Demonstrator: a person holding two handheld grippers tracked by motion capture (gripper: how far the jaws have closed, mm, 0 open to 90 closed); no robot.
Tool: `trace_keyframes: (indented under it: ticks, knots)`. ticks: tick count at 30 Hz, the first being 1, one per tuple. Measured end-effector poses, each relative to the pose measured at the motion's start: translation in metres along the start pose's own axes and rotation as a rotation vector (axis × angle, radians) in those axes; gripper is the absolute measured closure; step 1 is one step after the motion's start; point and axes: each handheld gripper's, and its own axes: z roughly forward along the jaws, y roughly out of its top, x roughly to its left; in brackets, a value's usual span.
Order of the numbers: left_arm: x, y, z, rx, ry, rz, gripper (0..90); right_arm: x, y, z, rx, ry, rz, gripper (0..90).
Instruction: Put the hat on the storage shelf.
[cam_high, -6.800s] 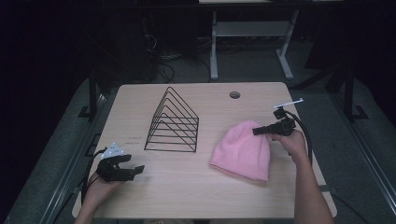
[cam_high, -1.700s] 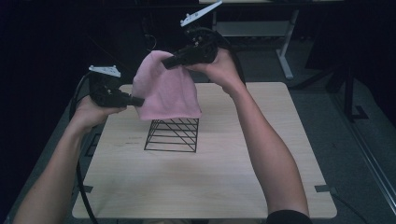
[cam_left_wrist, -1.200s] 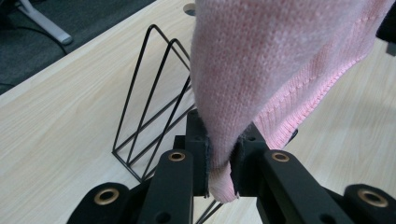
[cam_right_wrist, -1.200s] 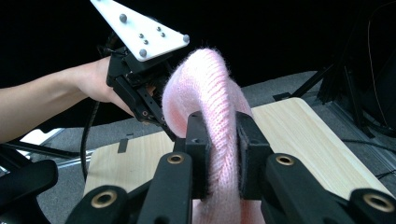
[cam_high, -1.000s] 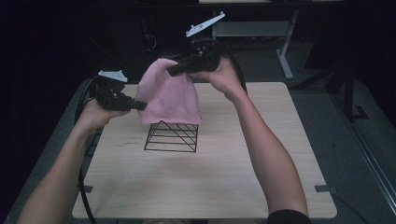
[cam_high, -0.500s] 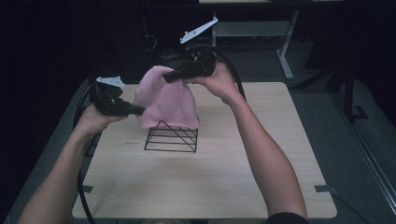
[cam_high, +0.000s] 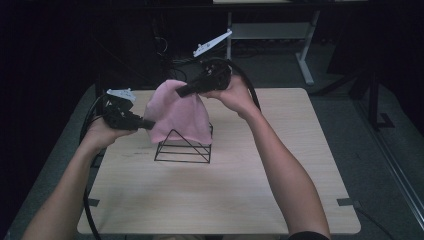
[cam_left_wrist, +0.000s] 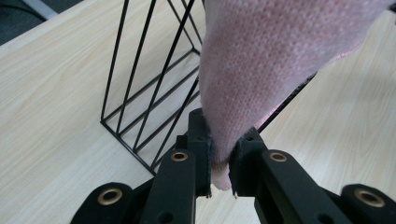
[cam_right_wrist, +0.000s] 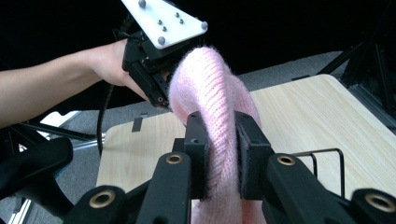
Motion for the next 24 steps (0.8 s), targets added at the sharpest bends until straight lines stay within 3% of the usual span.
trace_keyframes:
  ticks: [5,14,19,24]
  knots:
    - [-0.001,-0.001,0.003,0.023,0.009,0.016,81.7,-0.001,-0.005,0.002,0.005,0.000,0.010,76.6]
    - [0.001,-0.012,0.008,0.025,0.008,-0.008,81.7,-0.001,-0.012,0.011,0.021,0.012,0.012,76.3]
    - [0.001,-0.014,0.008,0.052,0.025,0.004,81.7,-0.001,-0.016,0.017,0.026,0.023,0.020,76.0]
    - [0.002,-0.018,0.012,0.044,0.020,-0.003,81.7,0.000,-0.023,0.018,0.023,0.019,0.024,75.8]
